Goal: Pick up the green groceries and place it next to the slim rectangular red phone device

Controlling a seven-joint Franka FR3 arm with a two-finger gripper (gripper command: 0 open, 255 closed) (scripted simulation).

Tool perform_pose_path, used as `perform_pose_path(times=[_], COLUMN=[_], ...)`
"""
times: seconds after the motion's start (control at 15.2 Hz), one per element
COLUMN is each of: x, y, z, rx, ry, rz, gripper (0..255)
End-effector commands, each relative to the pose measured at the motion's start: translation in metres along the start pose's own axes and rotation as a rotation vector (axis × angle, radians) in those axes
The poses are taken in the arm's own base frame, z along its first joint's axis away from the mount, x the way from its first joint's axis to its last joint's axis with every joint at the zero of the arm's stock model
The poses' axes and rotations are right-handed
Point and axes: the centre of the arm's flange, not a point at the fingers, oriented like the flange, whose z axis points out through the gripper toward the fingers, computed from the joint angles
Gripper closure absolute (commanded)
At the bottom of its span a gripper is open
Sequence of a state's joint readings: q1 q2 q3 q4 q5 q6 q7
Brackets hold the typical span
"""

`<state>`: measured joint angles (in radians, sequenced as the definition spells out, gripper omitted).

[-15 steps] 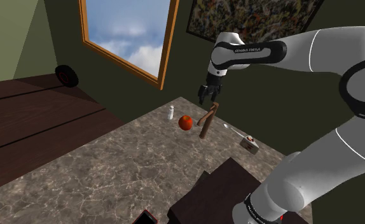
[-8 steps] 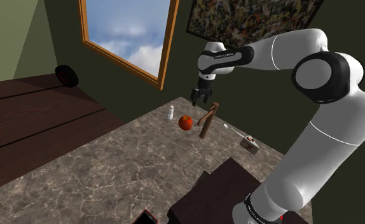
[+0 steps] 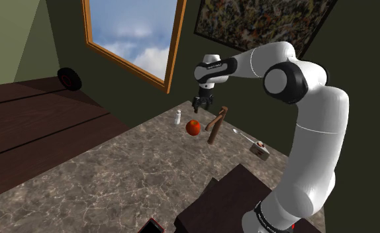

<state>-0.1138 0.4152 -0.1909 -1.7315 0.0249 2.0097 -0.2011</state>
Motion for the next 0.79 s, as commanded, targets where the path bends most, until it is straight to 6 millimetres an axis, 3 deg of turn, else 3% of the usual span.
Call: perform_pose_path(times=[0.0, 0.46, 0.73], x=[0.022, 0.092, 0.096], y=[0.007, 0.037, 0.039], z=[0.020, 0.080, 0.100], rx=[-0.002, -0.008, -0.008], ry=[-0.012, -0.051, -0.054], rz=[0.005, 0.021, 0.022], gripper=[0, 0, 0])
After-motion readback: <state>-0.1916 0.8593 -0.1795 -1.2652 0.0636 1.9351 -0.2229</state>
